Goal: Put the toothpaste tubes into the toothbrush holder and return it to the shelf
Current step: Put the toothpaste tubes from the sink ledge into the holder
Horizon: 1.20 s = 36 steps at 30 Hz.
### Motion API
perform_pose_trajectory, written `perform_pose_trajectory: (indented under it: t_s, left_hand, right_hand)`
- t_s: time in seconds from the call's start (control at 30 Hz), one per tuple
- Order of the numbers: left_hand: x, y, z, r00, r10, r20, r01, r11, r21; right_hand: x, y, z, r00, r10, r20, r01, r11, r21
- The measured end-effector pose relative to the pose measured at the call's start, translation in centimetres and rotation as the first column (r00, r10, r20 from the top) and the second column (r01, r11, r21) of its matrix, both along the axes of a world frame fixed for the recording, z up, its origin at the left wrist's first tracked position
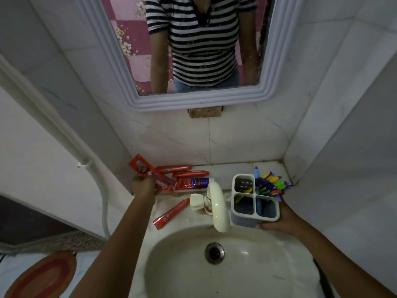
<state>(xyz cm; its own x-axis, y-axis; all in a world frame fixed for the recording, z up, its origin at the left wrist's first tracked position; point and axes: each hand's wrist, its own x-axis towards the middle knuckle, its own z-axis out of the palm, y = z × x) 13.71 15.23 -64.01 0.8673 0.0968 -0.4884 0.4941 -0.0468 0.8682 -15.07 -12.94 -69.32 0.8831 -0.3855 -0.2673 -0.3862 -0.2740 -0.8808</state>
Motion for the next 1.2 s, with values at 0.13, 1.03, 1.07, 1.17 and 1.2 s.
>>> perform_pose_trajectory:
  t_s: [0.13, 1.03, 1.07, 1.17, 1.2]
  left_hand:
    - [-2.7, -0.7, 3.2, 0.981, -0.046, 0.191, 0.053, 0.998, -0.028]
    - [-7.7, -17.4, 6.1, -0.180, -0.960, -0.216, 0.269, -0.259, 0.928]
    - [-7.6, -17.2, 6.1, -0.183, -0.963, -0.199, 0.294, -0.247, 0.923]
    - [-6.7, -15.7, 6.7, -0.106, -0.994, 0.042, 0.602, -0.030, 0.798]
    - [-6.2, -14.7, 7.0, -0.021, -0.991, 0.134, 0.699, 0.081, 0.711]
  right_hand:
    - [-0.2, -0.1, -0.1, 0.999, -0.020, 0.032, 0.020, 1.000, 0.008]
    - [0.4, -0.2, -0.9, 0.999, 0.018, 0.028, -0.018, 1.000, 0.006]
    - [0.4, -0.3, -1.1, 0.999, 0.023, 0.026, -0.023, 1.000, 0.003]
    - [0.4, -0.4, -1.8, 0.999, 0.041, 0.035, -0.040, 0.999, -0.029]
    - [0.5, -0.5, -1.7, 0.998, 0.044, 0.038, -0.042, 0.998, -0.037]
